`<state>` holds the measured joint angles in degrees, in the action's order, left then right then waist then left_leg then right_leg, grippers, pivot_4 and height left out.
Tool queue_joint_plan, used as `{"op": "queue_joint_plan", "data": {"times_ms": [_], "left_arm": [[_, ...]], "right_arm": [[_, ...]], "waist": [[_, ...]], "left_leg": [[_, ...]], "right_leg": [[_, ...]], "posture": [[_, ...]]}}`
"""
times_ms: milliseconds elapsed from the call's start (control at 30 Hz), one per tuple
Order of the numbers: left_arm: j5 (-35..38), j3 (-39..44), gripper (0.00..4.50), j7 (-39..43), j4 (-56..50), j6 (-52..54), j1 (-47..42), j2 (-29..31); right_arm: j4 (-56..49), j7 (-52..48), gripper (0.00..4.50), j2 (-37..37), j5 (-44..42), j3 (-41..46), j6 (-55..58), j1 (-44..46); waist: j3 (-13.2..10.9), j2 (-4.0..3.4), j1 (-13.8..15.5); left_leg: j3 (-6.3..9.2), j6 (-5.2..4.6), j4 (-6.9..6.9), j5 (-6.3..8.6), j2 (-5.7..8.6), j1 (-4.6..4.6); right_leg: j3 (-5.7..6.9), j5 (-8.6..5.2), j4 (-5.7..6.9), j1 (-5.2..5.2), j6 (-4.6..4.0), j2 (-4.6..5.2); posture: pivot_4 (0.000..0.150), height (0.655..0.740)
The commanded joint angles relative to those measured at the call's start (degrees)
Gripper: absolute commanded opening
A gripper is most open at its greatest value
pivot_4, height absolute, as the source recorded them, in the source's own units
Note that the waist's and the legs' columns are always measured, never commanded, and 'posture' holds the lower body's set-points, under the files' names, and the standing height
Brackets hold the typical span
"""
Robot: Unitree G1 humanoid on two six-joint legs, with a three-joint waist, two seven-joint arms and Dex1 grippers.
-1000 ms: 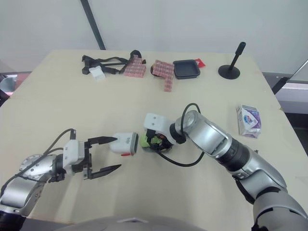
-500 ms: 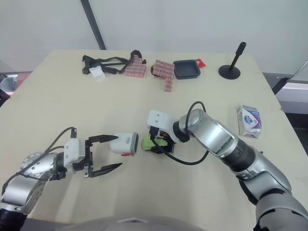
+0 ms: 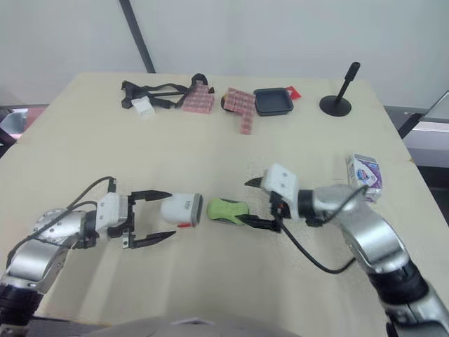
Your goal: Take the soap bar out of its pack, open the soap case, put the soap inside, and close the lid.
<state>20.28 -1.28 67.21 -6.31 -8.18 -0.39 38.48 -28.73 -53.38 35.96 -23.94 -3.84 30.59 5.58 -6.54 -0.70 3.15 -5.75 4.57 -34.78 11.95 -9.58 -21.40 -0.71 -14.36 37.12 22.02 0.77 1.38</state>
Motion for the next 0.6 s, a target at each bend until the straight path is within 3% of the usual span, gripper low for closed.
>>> {"op": "queue_joint_plan", "data": {"times_ms": [33,233,600], "left_arm": [[0.3,0.2,4.5,1.4,2.1,-1.1,-3.2,0.3],[0.2,-0.9,4.5,4.6,6.6,-1.3,-8.7,0.3],[-1.6,-4.3,4.5,12.4,13.8,-1.8,-16.3,1.5]], "right_arm": [[-3.0,-0.4,4.47,-3.3,-3.0,8.4,-12.0,-9.9],[3.0,-5.5,4.47,-6.1,-2.1,13.0,-28.4,-23.3],[13.3,-11.8,4.47,-4.6,1.9,10.4,-43.5,-28.6]], "waist": [[0.0,0.01,-0.1],[0.1,0.09,-0.3],[0.1,0.09,-1.2]], "left_leg": [[0.0,0.0,0.0,0.0,-0.01,-0.02],[0.01,-0.36,-0.02,0.15,0.02,-0.02],[0.05,-0.61,-0.03,0.15,0.04,-0.03]], "right_leg": [[0.0,0.0,0.0,0.0,0.0,0.0],[0.05,-0.01,-0.01,-0.03,-0.02,0.08],[0.12,-0.04,0.0,-0.05,-0.07,0.13]], "posture": [[0.15,0.74],[0.15,0.74],[0.15,0.74]]}}
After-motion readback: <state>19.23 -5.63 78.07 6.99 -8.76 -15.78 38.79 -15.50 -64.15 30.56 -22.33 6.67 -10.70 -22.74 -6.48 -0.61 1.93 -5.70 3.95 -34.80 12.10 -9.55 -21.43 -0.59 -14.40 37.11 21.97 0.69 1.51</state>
